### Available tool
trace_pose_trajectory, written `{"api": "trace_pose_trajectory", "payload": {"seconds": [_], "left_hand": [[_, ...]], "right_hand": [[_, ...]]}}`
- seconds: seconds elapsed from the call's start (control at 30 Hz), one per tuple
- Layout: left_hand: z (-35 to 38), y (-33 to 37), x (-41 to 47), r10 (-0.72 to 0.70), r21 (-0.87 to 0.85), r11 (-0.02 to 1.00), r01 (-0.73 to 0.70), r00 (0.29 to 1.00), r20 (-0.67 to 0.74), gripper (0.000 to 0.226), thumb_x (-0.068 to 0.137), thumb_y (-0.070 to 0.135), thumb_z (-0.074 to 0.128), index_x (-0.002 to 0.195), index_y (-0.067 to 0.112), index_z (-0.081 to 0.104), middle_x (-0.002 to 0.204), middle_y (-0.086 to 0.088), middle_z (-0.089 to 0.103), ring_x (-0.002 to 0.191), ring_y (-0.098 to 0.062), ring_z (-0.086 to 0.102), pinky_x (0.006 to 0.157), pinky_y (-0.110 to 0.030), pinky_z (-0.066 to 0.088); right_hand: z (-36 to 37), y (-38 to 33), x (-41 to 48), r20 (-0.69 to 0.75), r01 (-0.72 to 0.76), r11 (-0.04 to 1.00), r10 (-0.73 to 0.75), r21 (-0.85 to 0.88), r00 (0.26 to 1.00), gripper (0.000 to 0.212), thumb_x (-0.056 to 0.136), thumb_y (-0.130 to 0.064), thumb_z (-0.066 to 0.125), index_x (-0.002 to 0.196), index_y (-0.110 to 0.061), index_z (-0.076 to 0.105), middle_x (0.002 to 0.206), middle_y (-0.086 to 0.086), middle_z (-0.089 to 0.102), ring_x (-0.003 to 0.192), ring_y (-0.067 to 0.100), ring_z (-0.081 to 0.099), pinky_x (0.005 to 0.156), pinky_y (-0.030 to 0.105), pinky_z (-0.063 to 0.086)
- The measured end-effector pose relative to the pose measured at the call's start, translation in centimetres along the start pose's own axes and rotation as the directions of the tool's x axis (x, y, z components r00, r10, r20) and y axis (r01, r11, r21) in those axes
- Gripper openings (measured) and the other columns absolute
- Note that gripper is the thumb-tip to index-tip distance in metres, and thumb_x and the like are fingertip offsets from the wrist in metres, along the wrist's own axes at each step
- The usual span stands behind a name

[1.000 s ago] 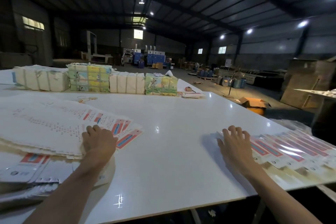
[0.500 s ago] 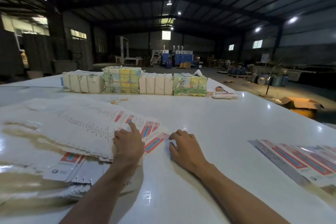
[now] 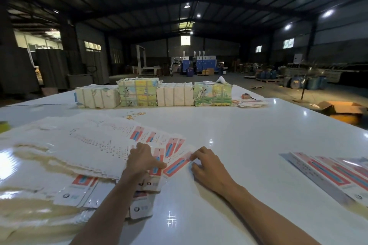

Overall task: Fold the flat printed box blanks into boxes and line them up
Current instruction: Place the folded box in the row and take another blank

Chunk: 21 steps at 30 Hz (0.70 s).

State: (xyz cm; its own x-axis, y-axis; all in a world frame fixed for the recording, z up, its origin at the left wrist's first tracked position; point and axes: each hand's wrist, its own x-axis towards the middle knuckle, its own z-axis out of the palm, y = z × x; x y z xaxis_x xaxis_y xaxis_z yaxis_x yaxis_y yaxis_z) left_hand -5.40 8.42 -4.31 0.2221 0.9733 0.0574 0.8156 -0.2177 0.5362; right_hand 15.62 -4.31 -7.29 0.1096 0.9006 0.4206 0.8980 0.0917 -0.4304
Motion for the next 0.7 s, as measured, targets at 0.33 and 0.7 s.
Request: {"api": "trace_pose_trajectory", "payload": {"seconds": [0.33,0.7], "left_hand": [[-0.7,1.2,0.2,0.144,-0.291,0.950,-0.115,0.986,0.081,0.041,0.081,0.037,0.091,0.111,0.031,0.064,0.090,0.008,0.077,0.073,-0.009,0.078,0.067,-0.030,0.062],[4.9,5.5,-2.6,0.381,-0.726,0.687,-0.030,0.866,0.325,0.056,0.071,0.047,0.092,0.115,0.033,0.060,0.089,0.011,0.080,0.089,-0.012,0.080,0.073,-0.026,0.063]], "right_hand": [[-0.4,0.3,0.0,-0.024,0.019,0.996,-0.017,0.082,1.000,0.024,0.105,-0.022,0.055,0.127,-0.019,0.065,0.132,-0.004,0.056,0.121,0.016,0.053,0.105,0.033,0.045],[-3.2,-0.5,1.0,-0.277,-0.052,0.927,0.164,0.372,0.947,0.039,0.108,-0.044,0.051,0.145,-0.029,0.054,0.131,-0.011,0.043,0.124,0.011,0.057,0.075,0.015,0.059]]}}
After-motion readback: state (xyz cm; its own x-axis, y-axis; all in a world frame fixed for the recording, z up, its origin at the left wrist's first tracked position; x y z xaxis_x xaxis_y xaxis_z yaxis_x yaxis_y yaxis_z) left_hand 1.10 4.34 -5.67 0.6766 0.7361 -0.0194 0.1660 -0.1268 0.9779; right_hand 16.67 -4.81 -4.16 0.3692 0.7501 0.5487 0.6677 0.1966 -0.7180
